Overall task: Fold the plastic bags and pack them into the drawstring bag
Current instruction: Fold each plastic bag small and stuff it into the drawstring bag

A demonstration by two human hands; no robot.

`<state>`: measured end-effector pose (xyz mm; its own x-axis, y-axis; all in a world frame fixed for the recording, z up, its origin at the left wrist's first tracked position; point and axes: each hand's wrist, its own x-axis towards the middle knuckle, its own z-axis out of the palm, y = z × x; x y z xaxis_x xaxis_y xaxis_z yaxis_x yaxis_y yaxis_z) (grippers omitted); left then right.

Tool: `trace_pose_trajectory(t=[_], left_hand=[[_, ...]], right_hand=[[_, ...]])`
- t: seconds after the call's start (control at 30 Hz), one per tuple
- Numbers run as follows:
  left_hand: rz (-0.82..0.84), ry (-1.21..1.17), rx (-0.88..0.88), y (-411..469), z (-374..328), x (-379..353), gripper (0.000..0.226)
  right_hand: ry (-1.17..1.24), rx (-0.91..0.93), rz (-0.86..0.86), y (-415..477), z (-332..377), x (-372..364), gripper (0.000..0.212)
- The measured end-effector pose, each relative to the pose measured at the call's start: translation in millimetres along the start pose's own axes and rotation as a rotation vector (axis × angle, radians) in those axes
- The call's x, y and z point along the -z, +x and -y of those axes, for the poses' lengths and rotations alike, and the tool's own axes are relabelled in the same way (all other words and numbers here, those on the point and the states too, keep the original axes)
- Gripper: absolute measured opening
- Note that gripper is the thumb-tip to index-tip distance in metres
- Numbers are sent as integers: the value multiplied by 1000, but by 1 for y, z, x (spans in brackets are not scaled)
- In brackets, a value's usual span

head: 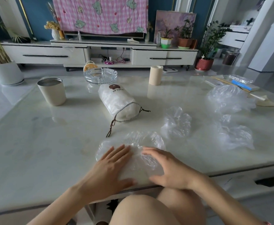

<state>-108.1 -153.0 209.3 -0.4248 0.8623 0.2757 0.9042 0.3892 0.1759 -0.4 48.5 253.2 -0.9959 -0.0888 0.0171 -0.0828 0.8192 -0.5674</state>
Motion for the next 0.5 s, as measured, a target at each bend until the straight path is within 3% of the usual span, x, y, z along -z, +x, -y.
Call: trace_pose_trajectory(t=[0.17,0.3,0.37,0.5], left_hand=[[-77,-195,32,2,6,-3,85],[-318,-325,87,1,6,-3,40],[-450,-325,168,2,5,0,34],[-397,-241,538,19,-1,10,40]], right_hand=[[-47,-38,-185,6,-6,-5,40],[164,-167,-347,25,-10,-3,11],[224,-227,-360,38,-9,0,16],[92,-383,-431,61,-8,-1,44]])
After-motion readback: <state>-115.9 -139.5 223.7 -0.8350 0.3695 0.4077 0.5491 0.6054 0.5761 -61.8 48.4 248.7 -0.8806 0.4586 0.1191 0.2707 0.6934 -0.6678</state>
